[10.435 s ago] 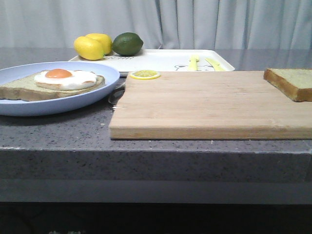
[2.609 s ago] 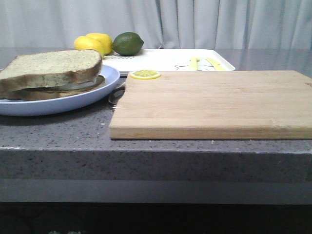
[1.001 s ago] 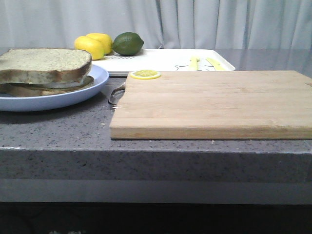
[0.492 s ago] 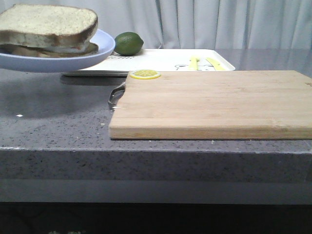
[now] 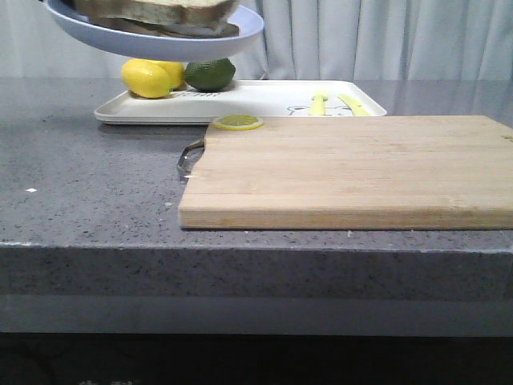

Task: Place bread and move sandwich to tray
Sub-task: 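Lift the plate with the left gripper and carry it toward the white tray, then lower the plate onto the white tray and open the left gripper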

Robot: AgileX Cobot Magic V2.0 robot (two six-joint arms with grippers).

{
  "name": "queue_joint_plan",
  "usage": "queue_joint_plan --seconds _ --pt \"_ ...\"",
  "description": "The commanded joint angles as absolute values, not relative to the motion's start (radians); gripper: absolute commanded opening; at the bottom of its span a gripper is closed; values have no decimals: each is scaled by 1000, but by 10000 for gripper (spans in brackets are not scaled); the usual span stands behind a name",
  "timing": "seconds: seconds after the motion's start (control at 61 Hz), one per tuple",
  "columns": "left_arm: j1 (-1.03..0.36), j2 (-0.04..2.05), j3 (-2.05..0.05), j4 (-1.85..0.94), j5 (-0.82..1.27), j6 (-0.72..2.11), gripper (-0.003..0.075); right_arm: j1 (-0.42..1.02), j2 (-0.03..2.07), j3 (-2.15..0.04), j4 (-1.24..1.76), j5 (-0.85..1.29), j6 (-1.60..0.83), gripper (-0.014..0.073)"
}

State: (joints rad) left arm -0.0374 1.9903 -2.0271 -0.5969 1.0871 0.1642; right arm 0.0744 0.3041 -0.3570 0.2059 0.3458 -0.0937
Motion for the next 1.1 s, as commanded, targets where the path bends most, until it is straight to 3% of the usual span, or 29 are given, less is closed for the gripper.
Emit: queue_joint_plan --seconds 0.0,0.246,0.345,0.952,1.083 --pt "-72 2053 -2254 -639 1119 70 -20 75 311 -384 214 277 -96 -60" --pt "-104 2416 -2812 -639 1258 -103 -20 75 311 -384 214 278 -96 -60" --pt "-104 2487 -2911 -673 1256 -114 -20 75 311 -384 214 278 -96 -60" --pt "-102 2590 -2923 -707 1252 -100 -16 75 311 -351 213 221 -96 -60" --pt "-102 2591 -2923 -695 1239 -97 119 75 311 -351 213 223 -96 -60"
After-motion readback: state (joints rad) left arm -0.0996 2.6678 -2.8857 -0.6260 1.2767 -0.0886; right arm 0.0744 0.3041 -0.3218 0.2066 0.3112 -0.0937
